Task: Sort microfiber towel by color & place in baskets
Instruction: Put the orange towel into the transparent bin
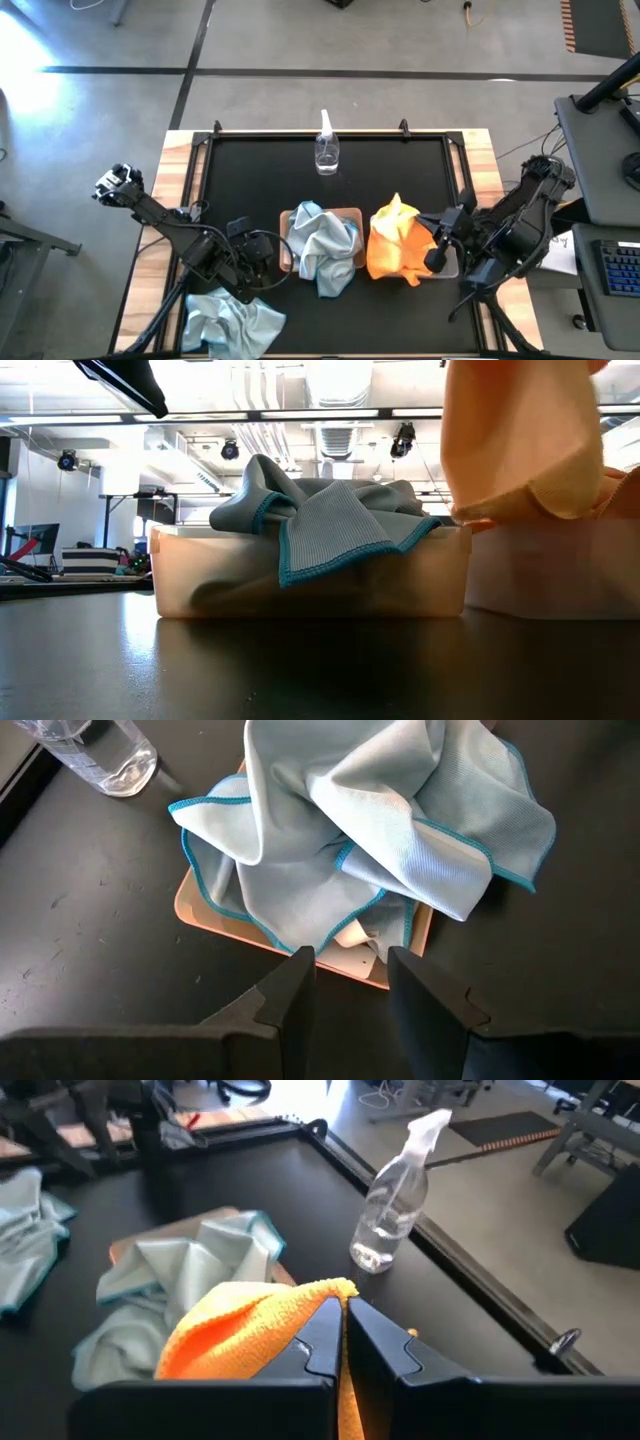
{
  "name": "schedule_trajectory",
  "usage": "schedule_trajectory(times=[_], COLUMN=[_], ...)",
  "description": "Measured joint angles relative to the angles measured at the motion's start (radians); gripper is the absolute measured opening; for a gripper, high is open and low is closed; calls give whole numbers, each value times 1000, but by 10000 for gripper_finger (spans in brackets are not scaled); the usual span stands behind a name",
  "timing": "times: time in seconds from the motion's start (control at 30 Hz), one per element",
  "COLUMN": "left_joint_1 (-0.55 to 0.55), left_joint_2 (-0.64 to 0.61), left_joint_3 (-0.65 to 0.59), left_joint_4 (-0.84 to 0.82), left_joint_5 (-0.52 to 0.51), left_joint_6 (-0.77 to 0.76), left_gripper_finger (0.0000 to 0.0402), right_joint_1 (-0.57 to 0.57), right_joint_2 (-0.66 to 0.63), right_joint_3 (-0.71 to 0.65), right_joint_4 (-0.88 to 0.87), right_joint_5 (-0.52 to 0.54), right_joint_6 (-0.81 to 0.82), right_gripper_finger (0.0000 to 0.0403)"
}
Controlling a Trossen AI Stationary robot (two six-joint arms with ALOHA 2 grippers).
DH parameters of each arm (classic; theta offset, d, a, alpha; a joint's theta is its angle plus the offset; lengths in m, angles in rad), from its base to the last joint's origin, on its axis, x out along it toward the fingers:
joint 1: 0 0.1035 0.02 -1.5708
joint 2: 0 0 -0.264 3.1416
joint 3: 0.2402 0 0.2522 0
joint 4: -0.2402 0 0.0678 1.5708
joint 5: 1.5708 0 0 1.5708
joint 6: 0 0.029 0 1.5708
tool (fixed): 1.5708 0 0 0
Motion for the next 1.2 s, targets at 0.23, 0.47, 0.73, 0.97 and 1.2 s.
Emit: schedule_trajectory(times=[0.23,0.47,0.73,0.97,1.2], left_joint_1=[0,0,0,0,0], left_joint_2=[0,0,0,0,0], left_joint_3=[0,0,0,0,0], left_joint_4=[0,0,1,1,1], left_joint_5=[0,0,0,0,0], left_joint_6=[-8,-9,-12,-12,-12], left_gripper_finger=[113,113,113,113,113], right_joint_1=[27,44,46,46,46], right_joint_2=[-7,-26,-81,-133,-141], right_joint_3=[-118,-259,-396,-505,-589], right_joint_4=[1,0,1,59,252], right_joint_5=[-81,-180,-258,-311,-384], right_joint_6=[99,224,348,417,363], right_gripper_finger=[9,9,9,9,9])
